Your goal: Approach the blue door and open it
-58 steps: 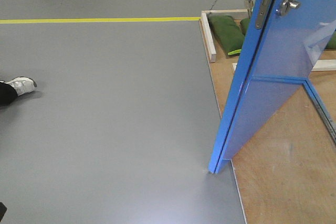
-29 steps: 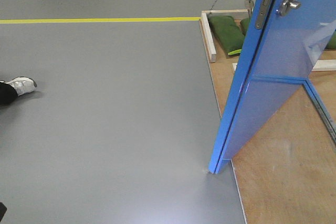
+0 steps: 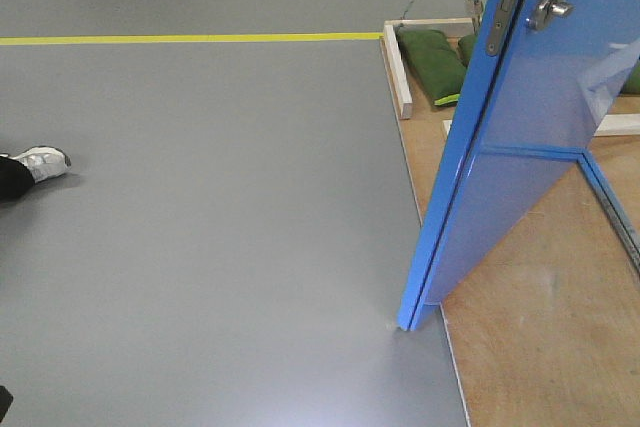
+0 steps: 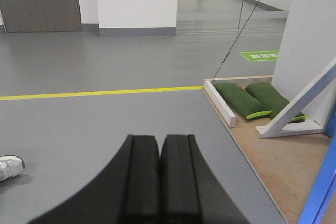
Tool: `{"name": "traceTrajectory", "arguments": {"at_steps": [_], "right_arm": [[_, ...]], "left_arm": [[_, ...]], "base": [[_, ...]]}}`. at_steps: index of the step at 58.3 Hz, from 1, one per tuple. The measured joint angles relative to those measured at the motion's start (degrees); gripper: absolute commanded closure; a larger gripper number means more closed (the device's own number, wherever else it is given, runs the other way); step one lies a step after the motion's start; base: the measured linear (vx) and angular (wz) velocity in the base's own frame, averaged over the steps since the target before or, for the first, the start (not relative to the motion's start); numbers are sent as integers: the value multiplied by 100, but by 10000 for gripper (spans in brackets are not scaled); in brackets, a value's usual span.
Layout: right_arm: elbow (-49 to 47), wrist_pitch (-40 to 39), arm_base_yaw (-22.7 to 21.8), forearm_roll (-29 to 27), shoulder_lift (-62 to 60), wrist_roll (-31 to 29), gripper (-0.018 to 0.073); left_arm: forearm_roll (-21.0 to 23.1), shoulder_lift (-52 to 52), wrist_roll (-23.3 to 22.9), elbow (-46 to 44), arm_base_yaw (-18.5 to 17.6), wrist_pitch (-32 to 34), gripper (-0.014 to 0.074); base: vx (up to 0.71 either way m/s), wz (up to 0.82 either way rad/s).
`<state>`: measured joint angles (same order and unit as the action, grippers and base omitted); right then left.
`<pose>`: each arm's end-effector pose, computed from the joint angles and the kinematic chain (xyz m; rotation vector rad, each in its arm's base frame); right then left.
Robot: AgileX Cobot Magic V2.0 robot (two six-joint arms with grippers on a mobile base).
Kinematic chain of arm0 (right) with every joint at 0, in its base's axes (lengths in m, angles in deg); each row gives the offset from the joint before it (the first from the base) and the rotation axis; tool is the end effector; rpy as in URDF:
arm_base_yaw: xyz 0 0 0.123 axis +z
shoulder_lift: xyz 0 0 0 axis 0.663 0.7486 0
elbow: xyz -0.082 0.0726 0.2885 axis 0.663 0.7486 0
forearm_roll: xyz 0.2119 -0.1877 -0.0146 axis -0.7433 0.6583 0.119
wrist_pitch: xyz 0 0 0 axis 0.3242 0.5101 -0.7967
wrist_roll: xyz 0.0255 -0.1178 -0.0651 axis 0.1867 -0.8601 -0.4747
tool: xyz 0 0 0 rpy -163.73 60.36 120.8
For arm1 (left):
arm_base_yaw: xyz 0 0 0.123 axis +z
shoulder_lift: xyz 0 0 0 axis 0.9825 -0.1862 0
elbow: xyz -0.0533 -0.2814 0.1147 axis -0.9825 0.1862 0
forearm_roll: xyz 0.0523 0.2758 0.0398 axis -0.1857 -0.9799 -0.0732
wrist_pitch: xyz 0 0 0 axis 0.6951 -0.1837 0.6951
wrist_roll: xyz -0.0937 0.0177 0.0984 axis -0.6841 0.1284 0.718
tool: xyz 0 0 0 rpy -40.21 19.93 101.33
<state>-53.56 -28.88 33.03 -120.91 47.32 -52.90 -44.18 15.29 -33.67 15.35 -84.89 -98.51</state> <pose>0.5526 -0.0569 0.4035 0.9885 1.4442 0.9561 0.1096 -0.0109 0.1801 0.0633 1.6982 -0.0909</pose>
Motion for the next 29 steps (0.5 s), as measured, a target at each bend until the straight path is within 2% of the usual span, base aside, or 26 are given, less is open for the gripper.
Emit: {"name": "traceTrajectory", "arguments": {"at_steps": [29], "right_arm": [[0, 152, 19, 0, 0, 0, 561]], "left_arm": [[0, 0, 0, 0, 0, 0, 524]], "base": [[3, 1]]}}
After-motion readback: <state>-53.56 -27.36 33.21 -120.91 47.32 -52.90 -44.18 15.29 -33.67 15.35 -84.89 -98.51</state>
